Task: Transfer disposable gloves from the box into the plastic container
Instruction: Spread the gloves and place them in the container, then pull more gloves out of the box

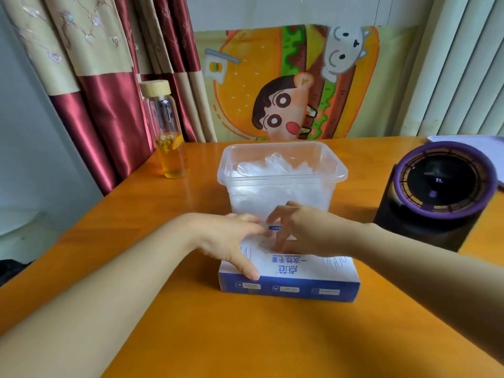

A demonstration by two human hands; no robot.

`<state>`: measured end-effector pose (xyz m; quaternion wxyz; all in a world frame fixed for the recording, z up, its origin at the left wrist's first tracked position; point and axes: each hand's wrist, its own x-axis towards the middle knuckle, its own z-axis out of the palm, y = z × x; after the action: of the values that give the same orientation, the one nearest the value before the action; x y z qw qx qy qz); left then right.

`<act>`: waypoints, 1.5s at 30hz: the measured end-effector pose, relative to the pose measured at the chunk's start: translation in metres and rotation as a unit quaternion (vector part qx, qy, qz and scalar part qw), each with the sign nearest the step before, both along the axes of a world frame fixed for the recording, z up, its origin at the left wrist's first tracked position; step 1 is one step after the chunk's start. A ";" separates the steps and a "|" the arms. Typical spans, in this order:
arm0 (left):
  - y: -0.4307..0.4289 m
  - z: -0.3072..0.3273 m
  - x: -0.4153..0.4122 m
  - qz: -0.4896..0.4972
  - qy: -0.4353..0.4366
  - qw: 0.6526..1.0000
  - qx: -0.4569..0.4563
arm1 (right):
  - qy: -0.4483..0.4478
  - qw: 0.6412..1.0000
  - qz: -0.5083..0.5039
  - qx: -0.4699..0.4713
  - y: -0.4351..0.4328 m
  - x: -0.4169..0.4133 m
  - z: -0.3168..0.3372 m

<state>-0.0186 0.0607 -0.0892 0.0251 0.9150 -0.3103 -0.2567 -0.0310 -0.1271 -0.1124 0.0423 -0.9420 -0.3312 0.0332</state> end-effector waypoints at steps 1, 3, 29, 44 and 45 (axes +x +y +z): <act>0.000 0.000 0.000 0.003 0.002 1.000 -0.001 | -0.009 1.000 -0.002 0.015 0.000 0.000 -0.002; 0.000 0.001 0.000 0.010 0.004 1.000 -0.001 | -0.020 0.999 0.004 0.026 0.000 -0.002 -0.002; -0.007 0.043 0.010 0.178 -0.047 0.825 -0.535 | 0.269 0.722 -0.167 0.616 -0.024 0.006 0.067; -0.034 0.053 0.039 0.169 -0.140 0.865 -0.452 | 0.315 0.610 -0.147 0.712 -0.019 0.031 0.037; -0.036 0.054 0.042 0.180 -0.166 0.855 -0.457 | 0.311 0.604 -0.157 0.717 -0.017 0.029 0.040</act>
<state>0.0231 0.0250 -0.0348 0.4340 0.8695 -0.2221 0.0789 -0.0016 -0.1441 -0.0724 0.8090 -0.5804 -0.0632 0.0687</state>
